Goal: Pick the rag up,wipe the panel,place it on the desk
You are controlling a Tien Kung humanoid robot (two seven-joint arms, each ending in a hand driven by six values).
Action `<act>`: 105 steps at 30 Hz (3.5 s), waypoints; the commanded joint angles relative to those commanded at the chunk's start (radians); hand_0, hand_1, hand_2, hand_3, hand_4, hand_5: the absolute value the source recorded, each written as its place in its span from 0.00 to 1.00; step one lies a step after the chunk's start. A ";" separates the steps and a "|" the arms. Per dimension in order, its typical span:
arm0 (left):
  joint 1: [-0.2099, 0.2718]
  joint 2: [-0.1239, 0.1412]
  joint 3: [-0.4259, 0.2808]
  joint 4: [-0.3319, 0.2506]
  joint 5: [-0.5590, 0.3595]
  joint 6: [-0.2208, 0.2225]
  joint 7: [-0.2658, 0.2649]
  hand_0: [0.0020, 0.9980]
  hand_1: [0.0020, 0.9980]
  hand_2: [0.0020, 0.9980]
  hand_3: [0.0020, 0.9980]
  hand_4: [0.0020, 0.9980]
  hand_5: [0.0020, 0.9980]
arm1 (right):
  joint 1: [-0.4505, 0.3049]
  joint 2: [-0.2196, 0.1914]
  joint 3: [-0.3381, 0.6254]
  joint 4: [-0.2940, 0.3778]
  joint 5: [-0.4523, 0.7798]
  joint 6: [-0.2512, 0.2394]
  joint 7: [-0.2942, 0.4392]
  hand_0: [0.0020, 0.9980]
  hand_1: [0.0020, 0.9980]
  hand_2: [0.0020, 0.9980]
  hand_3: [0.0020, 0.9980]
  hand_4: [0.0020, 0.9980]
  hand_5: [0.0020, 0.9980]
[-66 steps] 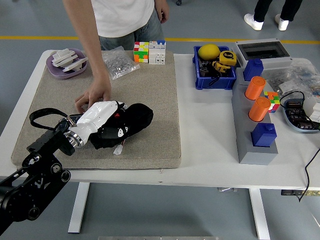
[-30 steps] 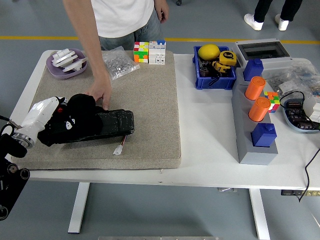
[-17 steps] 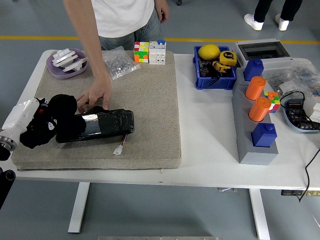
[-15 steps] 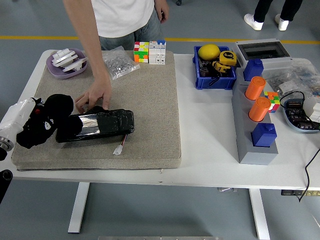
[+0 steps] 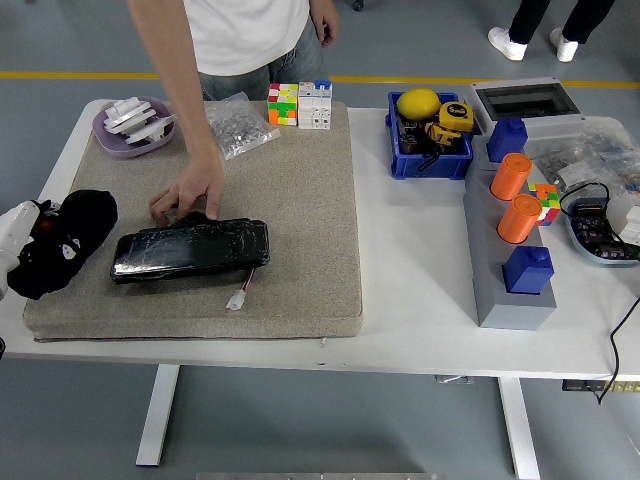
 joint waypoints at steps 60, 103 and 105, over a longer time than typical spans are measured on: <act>0.150 -0.035 -0.143 -0.242 -0.463 -0.114 -0.098 0.88 0.86 0.79 0.79 1.00 0.55 | 0.000 -0.012 -0.023 0.000 -0.020 -0.008 -0.018 0.77 0.66 0.67 0.62 1.00 0.47; 0.113 -0.117 -0.121 -0.245 -0.611 -0.148 -0.096 0.85 0.84 0.78 0.77 1.00 0.57 | 0.001 0.016 0.132 0.000 -0.113 -0.003 0.001 0.77 0.66 0.67 0.61 1.00 0.47; 0.112 -0.117 -0.121 -0.245 -0.609 -0.149 -0.097 0.85 0.84 0.78 0.77 1.00 0.57 | 0.001 0.015 0.134 0.000 -0.114 -0.002 0.001 0.77 0.66 0.67 0.61 1.00 0.47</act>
